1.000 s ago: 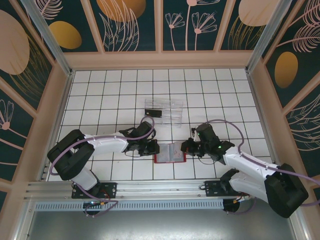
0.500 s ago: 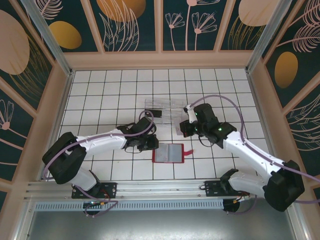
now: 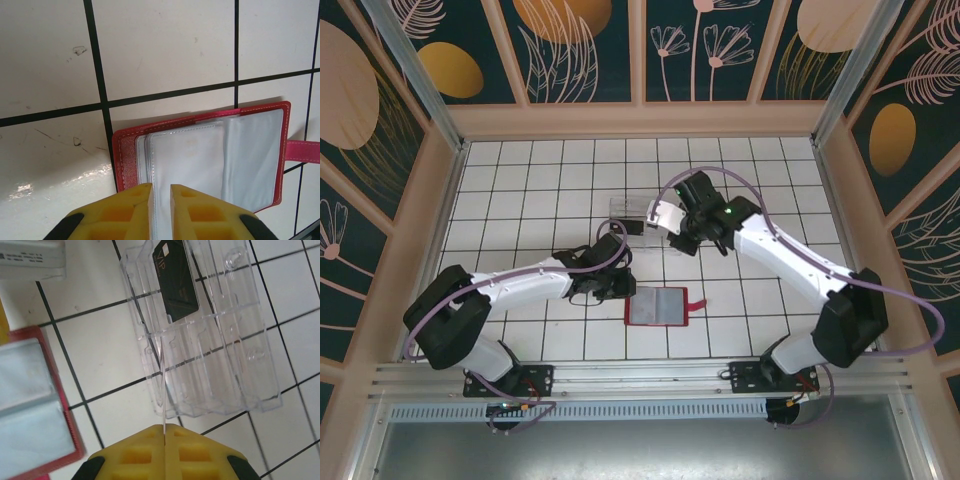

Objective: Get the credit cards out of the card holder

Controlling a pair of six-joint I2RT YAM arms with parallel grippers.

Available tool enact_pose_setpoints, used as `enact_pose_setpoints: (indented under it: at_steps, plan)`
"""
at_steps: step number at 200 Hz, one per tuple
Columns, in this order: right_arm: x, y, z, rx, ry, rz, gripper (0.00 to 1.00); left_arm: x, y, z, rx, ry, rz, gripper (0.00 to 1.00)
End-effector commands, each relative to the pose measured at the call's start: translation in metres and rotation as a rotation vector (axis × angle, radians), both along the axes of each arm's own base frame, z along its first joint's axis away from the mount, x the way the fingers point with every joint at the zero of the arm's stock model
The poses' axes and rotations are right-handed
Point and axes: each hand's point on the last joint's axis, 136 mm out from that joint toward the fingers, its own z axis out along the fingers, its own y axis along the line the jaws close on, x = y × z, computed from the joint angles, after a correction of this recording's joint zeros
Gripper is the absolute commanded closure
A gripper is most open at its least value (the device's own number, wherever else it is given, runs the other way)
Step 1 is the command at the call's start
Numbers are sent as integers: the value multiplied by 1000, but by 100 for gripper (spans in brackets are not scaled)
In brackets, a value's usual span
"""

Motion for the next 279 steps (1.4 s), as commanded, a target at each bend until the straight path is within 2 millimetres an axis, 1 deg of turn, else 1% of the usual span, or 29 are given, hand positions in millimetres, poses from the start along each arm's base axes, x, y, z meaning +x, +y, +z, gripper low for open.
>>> enact_pose_setpoints:
  at_steps: [1, 32, 56, 120, 165, 220, 243, 260, 279]
  plan:
    - [-1, -13, -12, -146, 36, 113, 100, 0, 7, 4, 5, -14, 1, 82]
    - [9, -11, -27, -202, 112, 141, 100, -2, 10, 3, -2, -12, 7, 82]
    - [17, -6, -31, -225, 144, 158, 100, -4, 7, 5, -33, -6, 7, 82]
    - [47, 7, -44, -267, 152, 200, 100, -6, 7, 2, -35, 9, 10, 82]
    - [61, 16, -55, -284, 167, 223, 100, -7, 7, 1, -50, 21, 23, 82]
    - [67, 17, -70, -309, 195, 230, 100, -9, 10, -1, -47, 25, 33, 82]
    - [64, 16, -75, -317, 219, 231, 100, -9, 12, 0, -46, 23, 35, 82]
    - [63, 12, -75, -330, 215, 218, 100, -10, 13, -1, -45, 25, 38, 82]
    - [63, 13, -67, -315, 196, 216, 100, -10, 14, -1, -48, 26, 42, 82]
